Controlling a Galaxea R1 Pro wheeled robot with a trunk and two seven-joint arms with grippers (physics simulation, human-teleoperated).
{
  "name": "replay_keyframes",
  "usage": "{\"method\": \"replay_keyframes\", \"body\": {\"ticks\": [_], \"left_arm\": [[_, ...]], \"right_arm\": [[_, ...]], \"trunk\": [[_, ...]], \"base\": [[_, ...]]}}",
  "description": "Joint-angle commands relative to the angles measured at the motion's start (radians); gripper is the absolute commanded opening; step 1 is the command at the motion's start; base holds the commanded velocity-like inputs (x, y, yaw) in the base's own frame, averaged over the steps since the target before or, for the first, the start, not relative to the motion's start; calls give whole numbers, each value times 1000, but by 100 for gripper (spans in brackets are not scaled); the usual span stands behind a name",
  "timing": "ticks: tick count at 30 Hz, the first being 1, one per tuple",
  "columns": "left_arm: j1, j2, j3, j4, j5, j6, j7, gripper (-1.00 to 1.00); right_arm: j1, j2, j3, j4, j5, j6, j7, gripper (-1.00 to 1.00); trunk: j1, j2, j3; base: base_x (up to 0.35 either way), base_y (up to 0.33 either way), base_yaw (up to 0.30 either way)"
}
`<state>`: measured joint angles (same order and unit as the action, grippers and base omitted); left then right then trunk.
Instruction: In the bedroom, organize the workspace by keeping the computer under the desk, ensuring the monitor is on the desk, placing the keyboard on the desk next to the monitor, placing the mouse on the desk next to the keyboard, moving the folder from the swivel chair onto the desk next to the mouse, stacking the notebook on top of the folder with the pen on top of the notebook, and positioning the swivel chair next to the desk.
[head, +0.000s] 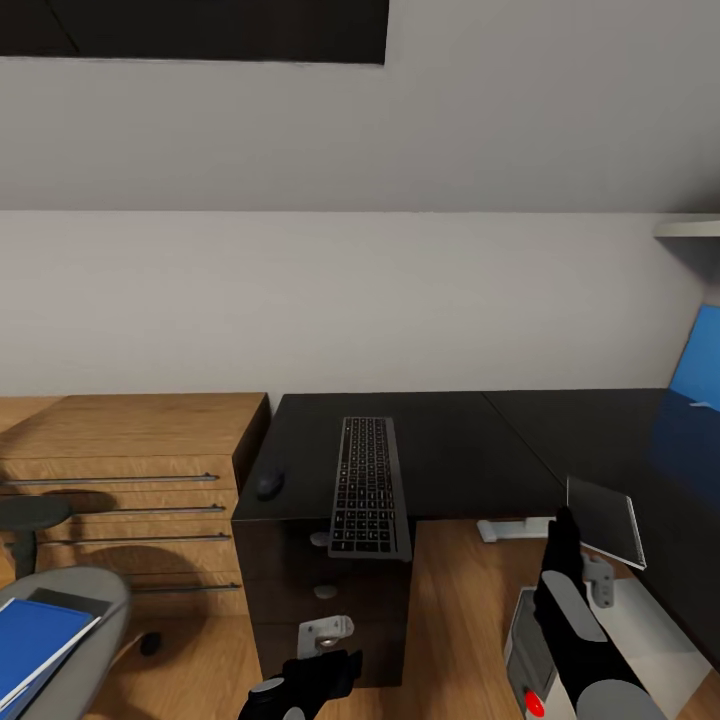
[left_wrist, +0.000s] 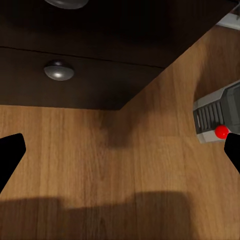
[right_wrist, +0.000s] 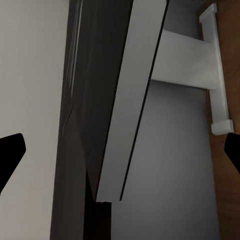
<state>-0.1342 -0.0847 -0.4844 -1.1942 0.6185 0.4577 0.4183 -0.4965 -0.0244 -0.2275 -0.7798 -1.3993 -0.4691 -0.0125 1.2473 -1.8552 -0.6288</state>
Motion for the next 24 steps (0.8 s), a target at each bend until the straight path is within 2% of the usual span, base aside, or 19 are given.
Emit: {"method": "replay_keyframes", "body": {"ticks": [1,11,24], "left_arm": [[-1,0,-2,-1,10,1,10,100],[-1,-1,-2,0,11,2,11,100],[-1,-1,-5,3,12,2,11,100]], "right_arm": [[0,-1,0,-2,-6,-3,-1,100],[0,-28,-9,-2,-7,-2,-1,100],[0,-34,-15,-3,-7,-3,-1,100]], "trunk": [[0,-1,-1],[0,-1,-1],[0,-1,-1]], "base": [[0,0,0],[0,0,0],[0,0,0]]}}
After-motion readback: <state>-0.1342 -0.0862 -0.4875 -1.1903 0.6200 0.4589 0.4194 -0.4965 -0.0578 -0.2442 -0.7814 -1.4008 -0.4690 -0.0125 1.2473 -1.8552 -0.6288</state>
